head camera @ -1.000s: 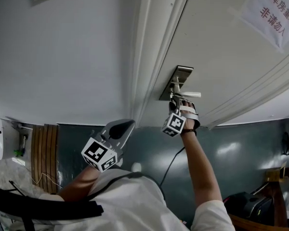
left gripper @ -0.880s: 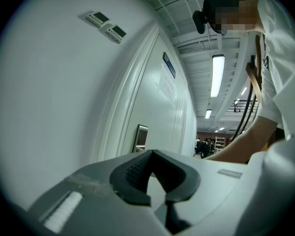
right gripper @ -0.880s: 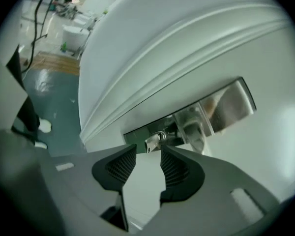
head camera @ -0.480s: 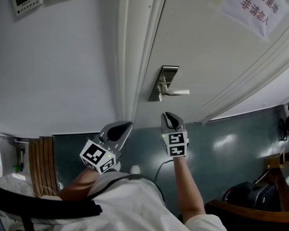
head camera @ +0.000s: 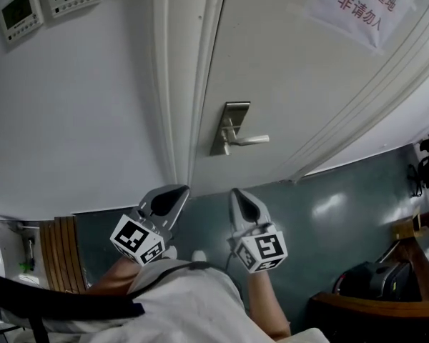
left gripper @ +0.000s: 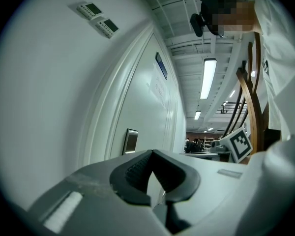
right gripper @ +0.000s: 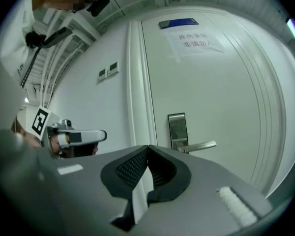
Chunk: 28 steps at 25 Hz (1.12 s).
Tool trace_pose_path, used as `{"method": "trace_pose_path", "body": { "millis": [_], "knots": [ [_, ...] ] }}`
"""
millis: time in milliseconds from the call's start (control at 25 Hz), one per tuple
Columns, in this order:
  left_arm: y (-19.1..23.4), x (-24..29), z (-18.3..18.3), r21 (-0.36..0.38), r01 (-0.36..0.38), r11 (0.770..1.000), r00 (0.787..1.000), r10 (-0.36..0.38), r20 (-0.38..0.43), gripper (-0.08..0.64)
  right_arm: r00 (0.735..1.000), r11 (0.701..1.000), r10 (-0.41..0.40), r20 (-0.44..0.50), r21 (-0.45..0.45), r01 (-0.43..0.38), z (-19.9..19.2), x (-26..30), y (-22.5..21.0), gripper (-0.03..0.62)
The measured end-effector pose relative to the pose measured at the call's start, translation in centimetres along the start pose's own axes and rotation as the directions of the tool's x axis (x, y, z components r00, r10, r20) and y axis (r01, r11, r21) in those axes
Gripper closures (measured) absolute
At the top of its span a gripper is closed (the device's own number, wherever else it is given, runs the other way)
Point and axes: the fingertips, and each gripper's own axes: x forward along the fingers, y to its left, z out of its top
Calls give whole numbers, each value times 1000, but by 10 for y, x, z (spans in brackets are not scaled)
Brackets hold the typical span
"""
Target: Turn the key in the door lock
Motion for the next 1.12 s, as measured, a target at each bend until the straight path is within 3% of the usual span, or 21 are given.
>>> {"method": "trace_pose_path", "body": {
  "millis": [200, 520, 1120],
  "knots": [
    [3, -2, 7, 3, 0, 1000, 1000, 0, 12, 554, 998, 998, 2, 63, 69, -6, 16, -12, 12, 583],
    [8, -5, 9, 3, -9, 1000, 1000, 9, 12, 554, 998, 995, -8, 63, 101, 1, 13, -10, 13, 584],
    [11, -7, 4, -8, -22, 1000, 1000, 22, 5, 554, 999, 996, -14, 39, 86, 11, 5, -5, 10, 584]
  ]
}}
